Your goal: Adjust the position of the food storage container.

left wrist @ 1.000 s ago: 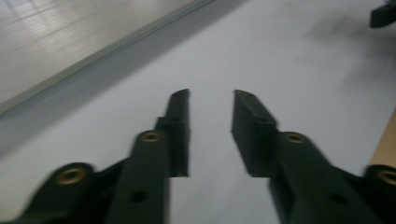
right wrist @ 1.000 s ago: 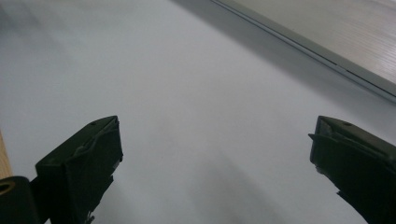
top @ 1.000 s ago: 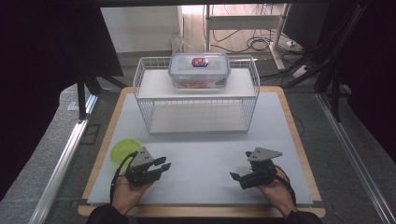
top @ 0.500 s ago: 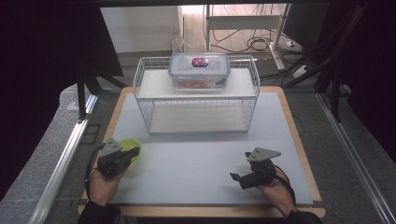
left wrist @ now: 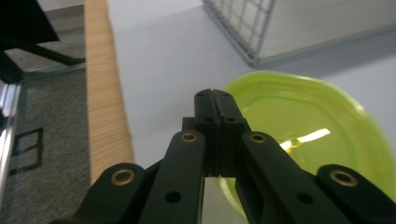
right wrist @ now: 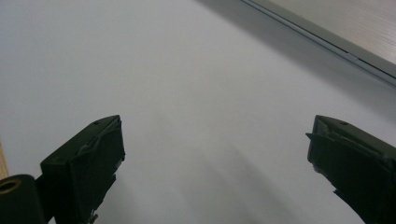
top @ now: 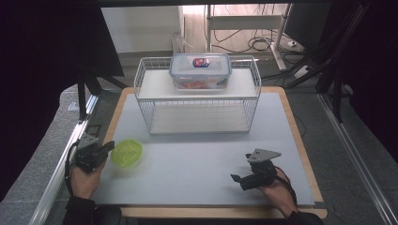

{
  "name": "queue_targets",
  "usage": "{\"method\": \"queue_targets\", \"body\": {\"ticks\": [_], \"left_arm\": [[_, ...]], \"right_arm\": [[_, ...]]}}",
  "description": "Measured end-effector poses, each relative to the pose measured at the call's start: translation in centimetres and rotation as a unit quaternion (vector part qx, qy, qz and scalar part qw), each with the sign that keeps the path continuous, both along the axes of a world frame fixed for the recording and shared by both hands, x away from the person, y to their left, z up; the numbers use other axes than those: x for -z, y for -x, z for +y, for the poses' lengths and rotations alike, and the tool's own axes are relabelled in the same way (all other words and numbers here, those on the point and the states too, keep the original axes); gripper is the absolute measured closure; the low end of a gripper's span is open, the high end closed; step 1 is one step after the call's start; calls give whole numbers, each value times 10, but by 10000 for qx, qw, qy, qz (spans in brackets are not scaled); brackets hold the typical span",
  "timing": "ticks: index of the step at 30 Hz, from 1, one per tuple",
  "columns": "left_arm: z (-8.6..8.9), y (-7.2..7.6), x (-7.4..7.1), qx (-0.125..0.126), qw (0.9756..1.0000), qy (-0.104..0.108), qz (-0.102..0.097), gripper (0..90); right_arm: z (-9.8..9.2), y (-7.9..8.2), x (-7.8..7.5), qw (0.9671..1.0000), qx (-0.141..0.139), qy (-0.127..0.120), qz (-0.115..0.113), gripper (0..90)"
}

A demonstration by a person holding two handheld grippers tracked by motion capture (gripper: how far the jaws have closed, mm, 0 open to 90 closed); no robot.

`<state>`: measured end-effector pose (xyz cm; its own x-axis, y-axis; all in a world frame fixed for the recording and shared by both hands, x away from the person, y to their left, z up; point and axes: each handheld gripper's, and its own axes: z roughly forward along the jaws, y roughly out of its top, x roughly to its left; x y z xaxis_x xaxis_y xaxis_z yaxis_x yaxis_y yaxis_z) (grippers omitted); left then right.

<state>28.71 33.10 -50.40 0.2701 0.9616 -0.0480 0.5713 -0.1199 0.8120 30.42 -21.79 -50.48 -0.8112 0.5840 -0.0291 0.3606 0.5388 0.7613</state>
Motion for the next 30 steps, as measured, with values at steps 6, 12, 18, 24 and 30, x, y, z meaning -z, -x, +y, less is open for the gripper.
{"method": "queue_targets", "body": {"ticks": [6, 12, 18, 24, 30], "left_arm": [[6, -4, 8, -122, 9997, -94, 198, 900], [-1, -6, 11, -46, 9993, -180, 318, 900], [-7, -7, 11, 27, 9994, -65, 352, 900], [-23, -9, 10, 228, 9990, -30, 388, 900], [-42, -10, 8, 487, 9978, 19, 444, 900]], "right_arm": [[1, 0, 1, 10000, -16, 14, 41, 43], [1, -1, 3, 9999, -68, 125, 99, 49], [1, -1, 3, 9998, -44, 133, 124, 49], [1, -1, 4, 9998, -40, 163, 143, 49], [1, -1, 4, 9997, -31, 184, 157, 49]]}}
